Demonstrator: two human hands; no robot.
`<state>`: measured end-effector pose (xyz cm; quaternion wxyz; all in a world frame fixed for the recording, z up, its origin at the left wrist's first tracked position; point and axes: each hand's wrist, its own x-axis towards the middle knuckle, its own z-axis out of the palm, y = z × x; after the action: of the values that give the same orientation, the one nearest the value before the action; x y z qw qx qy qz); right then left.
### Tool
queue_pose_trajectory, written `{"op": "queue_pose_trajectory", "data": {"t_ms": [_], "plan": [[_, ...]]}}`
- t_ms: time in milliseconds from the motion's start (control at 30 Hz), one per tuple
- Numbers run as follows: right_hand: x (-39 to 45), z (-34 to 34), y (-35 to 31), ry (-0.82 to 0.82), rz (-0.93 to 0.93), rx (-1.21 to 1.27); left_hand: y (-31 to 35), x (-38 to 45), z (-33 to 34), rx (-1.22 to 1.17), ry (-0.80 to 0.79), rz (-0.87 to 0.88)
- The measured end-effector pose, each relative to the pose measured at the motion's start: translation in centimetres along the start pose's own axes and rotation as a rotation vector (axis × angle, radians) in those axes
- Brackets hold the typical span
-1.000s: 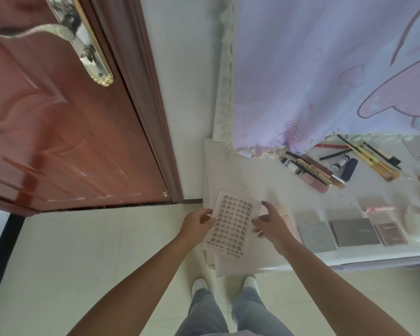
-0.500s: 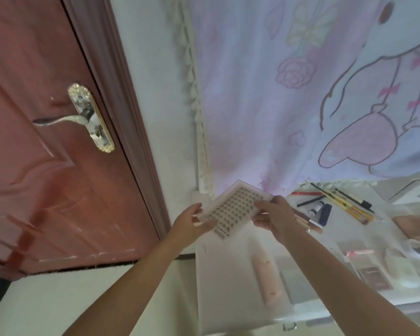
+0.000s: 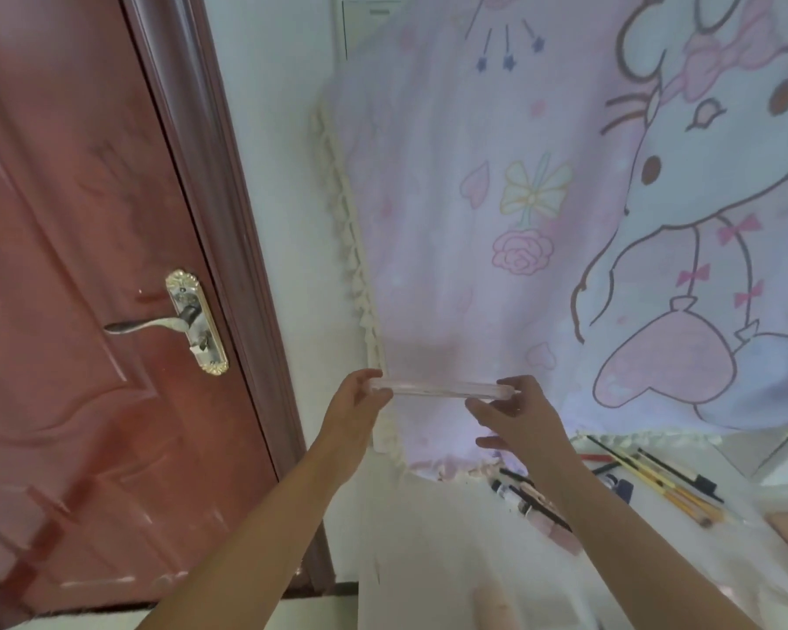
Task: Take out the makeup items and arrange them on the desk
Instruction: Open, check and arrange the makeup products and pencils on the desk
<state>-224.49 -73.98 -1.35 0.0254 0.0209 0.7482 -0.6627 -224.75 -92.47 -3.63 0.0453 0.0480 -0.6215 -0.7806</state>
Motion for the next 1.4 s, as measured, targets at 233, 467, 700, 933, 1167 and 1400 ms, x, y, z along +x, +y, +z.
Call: {"op": "queue_pose_trajectory", "data": {"t_ms": [233, 467, 700, 933, 1167, 1400], "plan": [[0.3, -1.5, -2.5, -0.071, -0.299, -0.554, 2.0, 0.9, 1.1, -0.119, -0.093, 0.037], [1.0, -2.4, -2.5, -0.085, -0.311, -0.319, 1.3, 1.7, -0.6, 0.247, -0.108, 0.159], [1.8, -1.2, -0.6, -0.271, -0.028, 0.076, 1.7, 0.3, 1.4, 0.218, -0.191, 0.059], [2.9, -2.1, -2.1, -0.187, -0.374, -0.548, 4.1, 1.2, 0.7, 1.060, -0.258, 0.442], [3.1, -3.6, -3.1, -0.152, -0.542, -0.713, 6.4, 0.5, 0.4, 0.916, -0.118, 0.560], [2.3, -4.4, -3.1, -0.050, -0.645, -0.450, 5.3, 0.0, 0.2, 0.032, -0.274, -0.171]]}}
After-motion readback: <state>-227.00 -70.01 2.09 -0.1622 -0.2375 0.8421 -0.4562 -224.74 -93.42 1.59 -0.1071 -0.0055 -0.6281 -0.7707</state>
